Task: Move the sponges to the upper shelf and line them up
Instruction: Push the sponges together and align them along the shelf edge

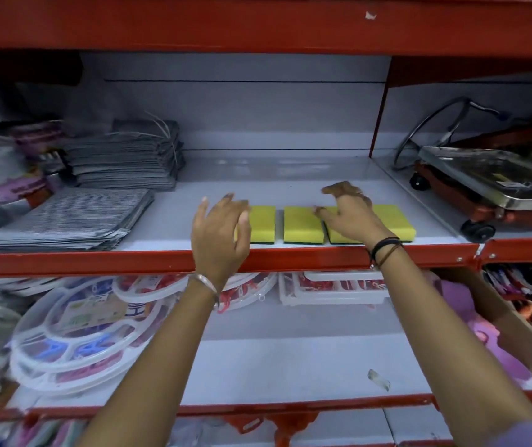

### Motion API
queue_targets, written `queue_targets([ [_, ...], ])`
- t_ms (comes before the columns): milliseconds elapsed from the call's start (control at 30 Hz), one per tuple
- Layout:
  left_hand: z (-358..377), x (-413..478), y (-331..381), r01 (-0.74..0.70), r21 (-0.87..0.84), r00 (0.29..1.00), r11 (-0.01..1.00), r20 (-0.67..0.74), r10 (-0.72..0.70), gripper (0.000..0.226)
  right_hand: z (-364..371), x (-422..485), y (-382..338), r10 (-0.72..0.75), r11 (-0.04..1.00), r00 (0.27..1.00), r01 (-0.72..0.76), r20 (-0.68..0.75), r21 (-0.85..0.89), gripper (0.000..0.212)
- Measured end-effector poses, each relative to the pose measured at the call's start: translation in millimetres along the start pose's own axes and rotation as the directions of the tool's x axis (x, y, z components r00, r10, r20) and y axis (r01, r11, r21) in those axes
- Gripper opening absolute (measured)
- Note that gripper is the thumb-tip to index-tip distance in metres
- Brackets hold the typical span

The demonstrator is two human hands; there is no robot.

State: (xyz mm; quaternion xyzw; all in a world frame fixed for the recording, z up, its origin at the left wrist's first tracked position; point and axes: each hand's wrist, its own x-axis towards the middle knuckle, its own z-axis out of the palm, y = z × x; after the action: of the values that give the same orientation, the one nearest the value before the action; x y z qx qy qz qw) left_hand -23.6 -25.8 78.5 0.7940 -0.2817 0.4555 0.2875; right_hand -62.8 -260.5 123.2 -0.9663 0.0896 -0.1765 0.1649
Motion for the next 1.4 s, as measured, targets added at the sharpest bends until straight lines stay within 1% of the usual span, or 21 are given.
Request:
queue_targets([
  [33, 0.6, 18.9, 1.8, 0.022, -0.066, 0.995, 0.998, 0.100, -0.016, 0.035, 1.8, 3.8, -6.5, -0.064, 0.997, 0.996, 0.066, 0.058, -0.040, 0.056],
  [67, 3.7, 36.2, 0.4, 0.053, -0.097, 0.968, 0.994, 0.248, -0.027, 0.034, 2.6, 7.2, -12.3, -0.099, 0.992, 0.990, 0.107, 0.103, -0.073, 0.055],
  [100, 9.2, 50.4, -4.8, 0.065, -0.084, 0.905, 0.994, 0.425, -0.023, 0.034, 3.6, 10.9, -16.3, -0.105, 0.988, 0.984, 0.120, 0.145, -0.096, 0.054],
  [133, 16.1, 60.8, -10.7, 0.052, -0.040, 0.799, 0.998, 0.601, -0.018, 0.037, 5.0, 14.0, -19.3, -0.093, 0.986, 0.977, 0.118, 0.194, -0.119, 0.054],
  [167, 23.0, 68.2, -16.5, 0.024, 0.016, 0.664, 1.000, 0.747, -0.028, 0.042, 6.7, 16.5, -21.5, -0.075, 0.982, 0.966, 0.115, 0.247, -0.150, 0.053],
  [200, 27.6, 73.1, -21.1, -0.006, 0.066, 0.534, 0.998, 0.844, -0.053, 0.045, 9.3, 18.8, -23.5, -0.056, 0.975, 0.953, 0.116, 0.299, -0.188, 0.052],
  [233, 30.1, 76.2, -24.5, -0.026, 0.104, 0.441, 0.994, 0.894, -0.082, 0.048, 12.3, 20.9, -25.8, -0.034, 0.968, 0.939, 0.116, 0.343, -0.222, 0.051],
  [267, 31.0, 78.1, -26.5, -0.029, 0.125, 0.388, 0.992, 0.916, -0.104, 0.049, 15.0, 23.0, -28.3, -0.010, 0.964, 0.927, 0.108, 0.374, -0.241, 0.050],
  [300, 30.6, 79.9, -28.6, -0.017, 0.134, 0.368, 0.991, 0.922, -0.118, 0.049, 17.2, 24.5, -30.9, 0.009, 0.966, 0.920, 0.093, 0.391, -0.241, 0.049],
  [400, 21.9, 79.6, -38.0, 0.012, 0.135, 0.388, 0.991, 0.912, -0.129, 0.047, 23.1, 25.8, -39.9, 0.002, 0.981, 0.919, 0.076, 0.395, -0.181, 0.048],
  [533, 8.9, 68.6, -52.5, 0.117, 0.075, 0.438, 0.990, 0.891, -0.120, 0.045, 28.2, 19.2, -50.4, -0.035, 0.996, 0.927, 0.065, 0.374, -0.068, 0.048],
  [667, -5.0, 61.2, -57.3, 0.124, 0.029, 0.463, 0.992, 0.882, -0.084, 0.045, 31.9, 12.9, -58.9, -0.043, 0.998, 0.932, 0.058, 0.361, -0.031, 0.049],
  [767, -10.8, 58.5, -56.4, 0.120, 0.031, 0.478, 0.992, 0.874, -0.085, 0.045, 31.8, 8.0, -64.8, -0.044, 0.999, 0.936, 0.047, 0.349, -0.001, 0.050],
  [1000, -14.0, 55.9, -52.2, 0.094, 0.062, 0.465, 0.994, 0.880, -0.099, 0.045, 30.3, -3.6, -73.8, -0.076, 0.997, 0.931, 0.064, 0.356, 0.047, 0.050],
  [1200, -13.5, 51.0, -51.4, 0.082, 0.061, 0.478, 0.995, 0.873, -0.093, 0.044, 32.4, -7.6, -77.2, -0.070, 0.997, 0.937, 0.056, 0.343, 0.052, 0.049],
  [1400, -13.9, 50.4, -54.7, 0.098, 0.051, 0.473, 0.994, 0.876, -0.091, 0.043, 31.5, -7.2, -76.3, -0.065, 0.996, 0.937, 0.040, 0.343, 0.080, 0.050],
])
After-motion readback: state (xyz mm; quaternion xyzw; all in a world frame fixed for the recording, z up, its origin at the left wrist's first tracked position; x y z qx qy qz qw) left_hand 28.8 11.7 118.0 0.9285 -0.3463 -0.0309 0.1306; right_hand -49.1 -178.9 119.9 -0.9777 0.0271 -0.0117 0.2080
